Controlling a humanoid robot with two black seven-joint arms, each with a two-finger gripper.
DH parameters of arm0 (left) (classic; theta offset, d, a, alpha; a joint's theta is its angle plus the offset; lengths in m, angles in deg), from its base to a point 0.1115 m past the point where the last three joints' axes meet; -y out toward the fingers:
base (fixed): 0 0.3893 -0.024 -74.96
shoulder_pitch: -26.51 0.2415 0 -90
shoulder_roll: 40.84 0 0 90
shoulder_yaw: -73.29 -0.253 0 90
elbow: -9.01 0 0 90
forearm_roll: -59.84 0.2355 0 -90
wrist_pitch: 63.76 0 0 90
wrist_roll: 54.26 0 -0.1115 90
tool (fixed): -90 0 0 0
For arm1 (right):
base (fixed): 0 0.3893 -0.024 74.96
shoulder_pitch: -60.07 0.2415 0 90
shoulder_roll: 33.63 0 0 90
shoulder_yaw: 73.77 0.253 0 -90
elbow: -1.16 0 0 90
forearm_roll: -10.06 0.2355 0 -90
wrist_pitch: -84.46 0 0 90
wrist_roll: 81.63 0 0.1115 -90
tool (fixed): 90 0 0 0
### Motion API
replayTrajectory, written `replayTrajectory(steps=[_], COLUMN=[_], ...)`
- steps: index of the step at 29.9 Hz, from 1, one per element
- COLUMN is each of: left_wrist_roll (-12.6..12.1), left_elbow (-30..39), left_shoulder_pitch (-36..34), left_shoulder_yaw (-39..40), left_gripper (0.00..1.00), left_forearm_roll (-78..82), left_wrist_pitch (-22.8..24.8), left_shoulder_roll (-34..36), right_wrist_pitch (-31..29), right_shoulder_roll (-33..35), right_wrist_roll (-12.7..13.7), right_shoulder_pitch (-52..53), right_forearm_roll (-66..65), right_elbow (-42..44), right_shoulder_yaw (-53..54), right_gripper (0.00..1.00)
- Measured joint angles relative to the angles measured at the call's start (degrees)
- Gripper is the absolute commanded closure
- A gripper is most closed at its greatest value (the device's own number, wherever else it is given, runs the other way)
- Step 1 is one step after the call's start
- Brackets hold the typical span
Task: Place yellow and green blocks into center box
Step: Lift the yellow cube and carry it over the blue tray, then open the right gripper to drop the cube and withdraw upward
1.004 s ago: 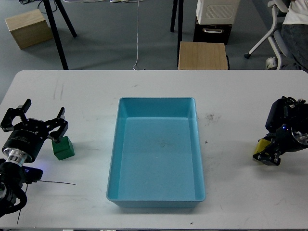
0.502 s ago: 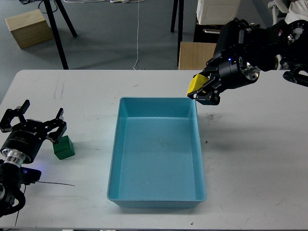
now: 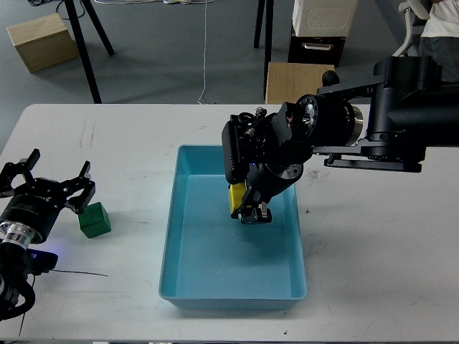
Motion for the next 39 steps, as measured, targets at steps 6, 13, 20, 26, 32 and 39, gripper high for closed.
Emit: replayTrajectory(steps=[6,13,20,26,32,39], left_wrist_roll=[0.0,0.0,0.0,0.0,0.0,0.0], left_elbow=[-0.04,-0.08,-0.08,-0.78,-2.52,-8.11], left_shoulder_pitch=[0.0,0.0,-0.05,-0.75,-3.28,-13.53], left_shoulder_yaw=[0.09,0.17,0.27,0.02,0.04,0.11], left_gripper=[0.0,0.0,0.0,0.0,0.0,0.0], left_forearm_roll=[0.0,0.0,0.04,1.0,10.49,36.64], left_wrist_pitch=[0.0,0.0,0.0,0.0,0.0,-1.1], left_shoulder_roll=[0.03,-0.05,-0.08,0.0,5.93,12.18], right_wrist_pitch=[-0.15,-0.48,-0.17,0.32,0.22,0.02], right_shoulder_roll=[-2.19,-2.27,-2.27,2.03,12.57,15.19], right_wrist_roll=[0.0,0.0,0.0,0.0,0.0,0.01], right_shoulder_pitch=[-2.85,-4.91,-6.59,-5.9,-6.64,-10.58], right_forearm_roll=[0.01,0.57,7.33,8.66,8.74,14.63], right_elbow=[3.6,6.17,7.23,6.66,6.02,5.97], right_shoulder_yaw=[-1.69,-2.1,-1.43,3.86,23.72,44.54], right_gripper=[0.67,0.04,0.02,0.02,0.01,0.01])
